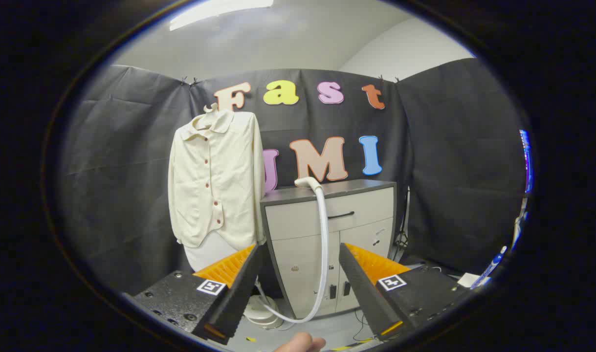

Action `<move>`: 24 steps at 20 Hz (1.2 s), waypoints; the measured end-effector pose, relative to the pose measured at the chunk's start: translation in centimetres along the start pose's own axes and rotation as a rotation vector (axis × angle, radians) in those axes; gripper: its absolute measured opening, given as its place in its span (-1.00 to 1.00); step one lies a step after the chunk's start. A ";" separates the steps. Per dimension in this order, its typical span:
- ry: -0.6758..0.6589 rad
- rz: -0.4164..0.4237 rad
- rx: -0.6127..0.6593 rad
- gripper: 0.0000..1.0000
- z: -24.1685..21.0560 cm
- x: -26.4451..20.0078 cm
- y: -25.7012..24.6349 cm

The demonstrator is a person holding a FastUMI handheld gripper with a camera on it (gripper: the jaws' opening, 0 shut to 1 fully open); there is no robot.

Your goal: Iron the clothes twice with a garment steamer, once on the left side and once on the right side.

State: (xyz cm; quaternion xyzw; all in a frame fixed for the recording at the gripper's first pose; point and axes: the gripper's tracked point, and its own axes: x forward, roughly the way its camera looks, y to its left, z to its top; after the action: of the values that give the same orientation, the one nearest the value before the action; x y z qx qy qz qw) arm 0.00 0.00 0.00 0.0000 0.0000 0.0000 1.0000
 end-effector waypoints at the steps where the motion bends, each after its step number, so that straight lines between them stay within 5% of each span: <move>1: 0.000 0.000 -0.002 0.95 0.0 0.1 0.1; 14: 0.016 0.019 -0.027 0.95 -0.4 4.7 1.0; 24: -0.006 0.004 -0.055 0.95 2.4 15.4 1.0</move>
State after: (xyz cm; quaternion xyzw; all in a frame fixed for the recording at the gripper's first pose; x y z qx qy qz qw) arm 15.42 1.03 2.45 -0.0275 -0.0031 0.0021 0.9996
